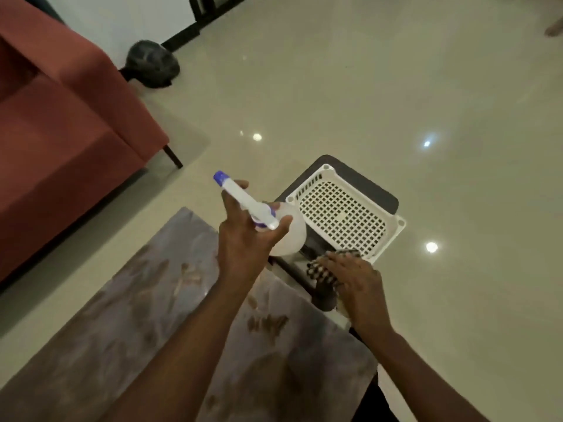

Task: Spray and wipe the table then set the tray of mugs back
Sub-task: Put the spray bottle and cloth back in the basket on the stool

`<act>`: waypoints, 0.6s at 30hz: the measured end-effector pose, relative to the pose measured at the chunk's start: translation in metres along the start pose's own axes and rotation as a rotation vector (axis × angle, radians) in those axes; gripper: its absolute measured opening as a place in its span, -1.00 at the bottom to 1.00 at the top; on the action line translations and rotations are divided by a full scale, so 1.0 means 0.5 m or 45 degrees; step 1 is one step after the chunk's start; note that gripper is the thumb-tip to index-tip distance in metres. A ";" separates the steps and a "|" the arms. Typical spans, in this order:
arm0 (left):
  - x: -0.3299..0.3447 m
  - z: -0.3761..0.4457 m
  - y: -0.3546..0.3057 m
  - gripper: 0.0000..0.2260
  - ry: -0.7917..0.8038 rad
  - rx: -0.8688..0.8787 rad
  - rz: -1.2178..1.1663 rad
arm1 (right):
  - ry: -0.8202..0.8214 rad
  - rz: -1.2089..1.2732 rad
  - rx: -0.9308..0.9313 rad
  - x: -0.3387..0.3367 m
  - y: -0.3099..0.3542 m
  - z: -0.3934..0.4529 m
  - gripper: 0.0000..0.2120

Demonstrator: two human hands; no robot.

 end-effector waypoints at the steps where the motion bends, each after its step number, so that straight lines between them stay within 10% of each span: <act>1: 0.054 0.043 -0.004 -0.31 -0.004 0.007 0.007 | 0.034 -0.056 0.015 0.006 -0.049 0.056 -0.65; 12: 0.485 0.248 0.141 -0.22 0.100 -0.098 0.260 | 0.609 -0.273 -0.091 0.179 -0.300 0.313 -0.63; 18: 0.499 0.258 0.184 -0.24 0.068 -0.149 0.317 | 0.464 -0.308 -0.277 0.206 -0.305 0.285 -0.48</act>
Point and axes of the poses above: each hand's wrist, its own z-axis towards the middle knuckle, its own x-axis out of the palm, y = z × x, the point moved 10 cm from there along z, towards the middle knuckle, and after that the axes turned 6 degrees about x, right-handed, at the moved point
